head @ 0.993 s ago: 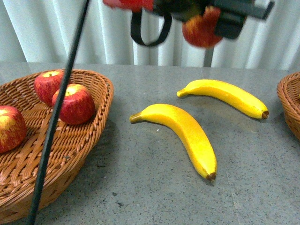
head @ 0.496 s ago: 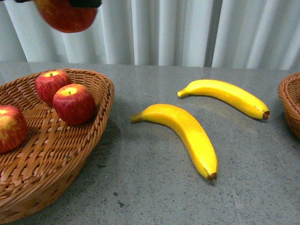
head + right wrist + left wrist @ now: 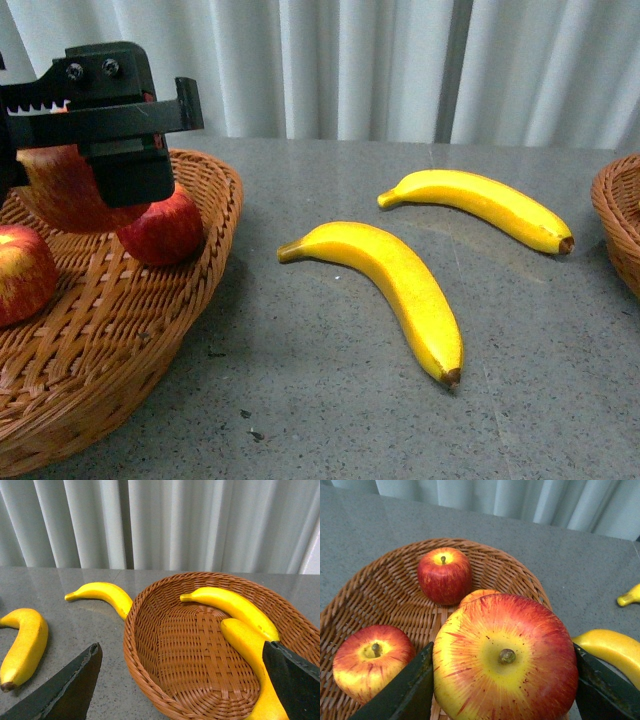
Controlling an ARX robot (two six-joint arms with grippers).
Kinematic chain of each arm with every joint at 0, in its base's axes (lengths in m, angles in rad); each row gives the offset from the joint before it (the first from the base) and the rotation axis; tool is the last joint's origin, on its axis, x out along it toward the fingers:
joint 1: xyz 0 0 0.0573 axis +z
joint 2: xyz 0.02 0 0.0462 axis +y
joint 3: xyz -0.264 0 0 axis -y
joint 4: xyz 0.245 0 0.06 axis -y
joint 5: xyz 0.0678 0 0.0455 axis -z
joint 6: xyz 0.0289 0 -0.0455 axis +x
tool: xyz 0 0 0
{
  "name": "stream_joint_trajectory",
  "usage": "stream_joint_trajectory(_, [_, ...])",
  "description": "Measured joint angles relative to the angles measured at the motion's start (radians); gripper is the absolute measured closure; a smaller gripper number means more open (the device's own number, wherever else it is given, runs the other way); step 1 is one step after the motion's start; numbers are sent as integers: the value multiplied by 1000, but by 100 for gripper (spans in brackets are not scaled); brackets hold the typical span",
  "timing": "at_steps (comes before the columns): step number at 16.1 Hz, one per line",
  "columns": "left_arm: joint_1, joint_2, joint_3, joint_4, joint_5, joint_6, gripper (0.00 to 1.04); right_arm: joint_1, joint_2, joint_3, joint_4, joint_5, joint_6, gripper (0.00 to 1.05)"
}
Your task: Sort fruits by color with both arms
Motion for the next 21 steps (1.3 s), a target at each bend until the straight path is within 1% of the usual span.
stream_joint_trajectory(1, [-8, -15, -2, -3, -8, -13, 17, 0, 0, 0, 0, 0, 0, 7])
stream_joint_trajectory(2, [-17, -26, -3, 2, -13, -16, 8, 0, 0, 0, 0, 0, 0, 7])
stream_joint_trajectory(3, [-32, -42, -5, 15, -21, -14, 6, 0, 0, 0, 0, 0, 0, 7])
stream_joint_trajectory(5, [-61, -101, -18, 73, -54, 18, 7, 0, 0, 0, 0, 0, 0, 7])
stream_joint_trajectory(6, [-72, -132, -18, 72, -63, 35, 7, 0, 0, 0, 0, 0, 0, 7])
stream_joint_trajectory(7, [-80, -174, -25, 106, -67, 54, 7, 0, 0, 0, 0, 0, 0, 7])
stream_joint_trajectory(9, [-79, -233, -36, 130, -69, 65, 7, 0, 0, 0, 0, 0, 0, 7])
stream_joint_trajectory(11, [-61, -304, -62, 129, -45, 64, 7, 0, 0, 0, 0, 0, 0, 7])
stream_joint_trajectory(12, [-29, -341, -91, 166, 5, 97, 11, 0, 0, 0, 0, 0, 0, 7])
stream_joint_trajectory(13, [43, -412, -157, 179, 115, 175, 23, 0, 0, 0, 0, 0, 0, 7])
stream_joint_trajectory(14, [97, -468, -225, 180, 177, 234, 34, 0, 0, 0, 0, 0, 0, 7])
stream_joint_trajectory(15, [130, -499, -268, 183, 215, 258, 42, 0, 0, 0, 0, 0, 0, 7])
stream_joint_trajectory(16, [168, -537, -314, 184, 264, 279, 54, 0, 0, 0, 0, 0, 0, 7])
stream_joint_trajectory(18, [224, -593, -373, 186, 323, 297, 72, 0, 0, 0, 0, 0, 0, 7])
stream_joint_trajectory(20, [290, -670, -435, 182, 390, 300, 98, 0, 0, 0, 0, 0, 0, 7])
stream_joint_trajectory(21, [307, -688, -450, 177, 406, 299, 104, 0, 0, 0, 0, 0, 0, 7])
